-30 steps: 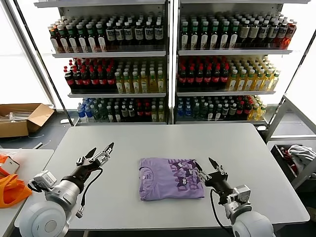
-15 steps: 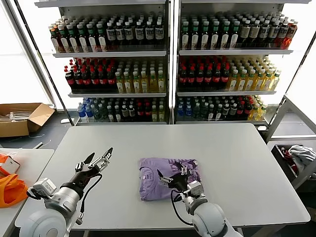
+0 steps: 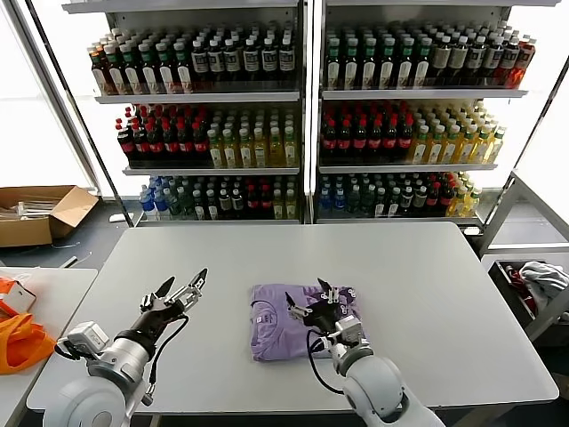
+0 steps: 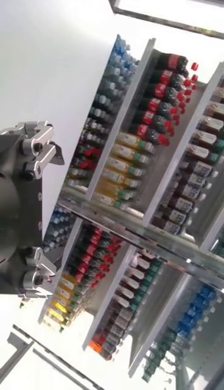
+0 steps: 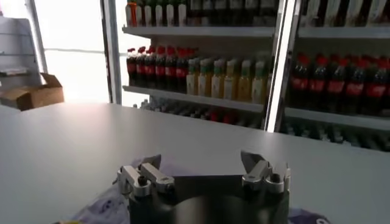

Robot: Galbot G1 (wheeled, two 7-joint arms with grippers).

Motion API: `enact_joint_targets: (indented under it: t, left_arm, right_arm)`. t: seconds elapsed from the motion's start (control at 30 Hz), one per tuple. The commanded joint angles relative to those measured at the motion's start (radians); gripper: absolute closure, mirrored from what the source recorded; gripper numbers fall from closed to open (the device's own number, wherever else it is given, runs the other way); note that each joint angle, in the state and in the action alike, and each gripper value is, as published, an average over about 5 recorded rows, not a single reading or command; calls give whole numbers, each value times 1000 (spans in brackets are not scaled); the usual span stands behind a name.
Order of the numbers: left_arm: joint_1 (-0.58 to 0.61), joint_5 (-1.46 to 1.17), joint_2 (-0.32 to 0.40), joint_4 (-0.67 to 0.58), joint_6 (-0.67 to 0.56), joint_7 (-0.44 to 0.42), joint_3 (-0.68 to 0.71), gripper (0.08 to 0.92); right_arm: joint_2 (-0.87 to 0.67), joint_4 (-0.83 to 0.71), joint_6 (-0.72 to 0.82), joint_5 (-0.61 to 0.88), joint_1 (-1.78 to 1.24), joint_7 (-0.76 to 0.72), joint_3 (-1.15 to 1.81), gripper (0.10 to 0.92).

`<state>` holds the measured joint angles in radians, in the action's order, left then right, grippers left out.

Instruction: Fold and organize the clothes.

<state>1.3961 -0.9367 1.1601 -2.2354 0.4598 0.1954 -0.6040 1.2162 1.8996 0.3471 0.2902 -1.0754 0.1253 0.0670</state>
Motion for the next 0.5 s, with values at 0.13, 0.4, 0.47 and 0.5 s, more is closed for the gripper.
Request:
enact_joint_targets:
  t: [0.13, 0.4, 0.47, 0.5]
  left_arm:
    - [33, 84, 11, -8, -15, -71, -35, 177]
    - [102, 208, 75, -37, -28, -185, -135, 177]
    - [124, 237, 91, -41, -38, -223, -164, 177]
    - [132, 245, 95, -41, -42, -237, -175, 177]
  right_arm:
    - [-31, 383, -150, 86, -437, -102, 586, 203]
    - [34, 409, -254, 63, -619, -197, 807, 203]
    - [40, 400, -276, 72, -648, -213, 841, 203]
    - [43, 394, -286, 74, -659, -221, 852, 203]
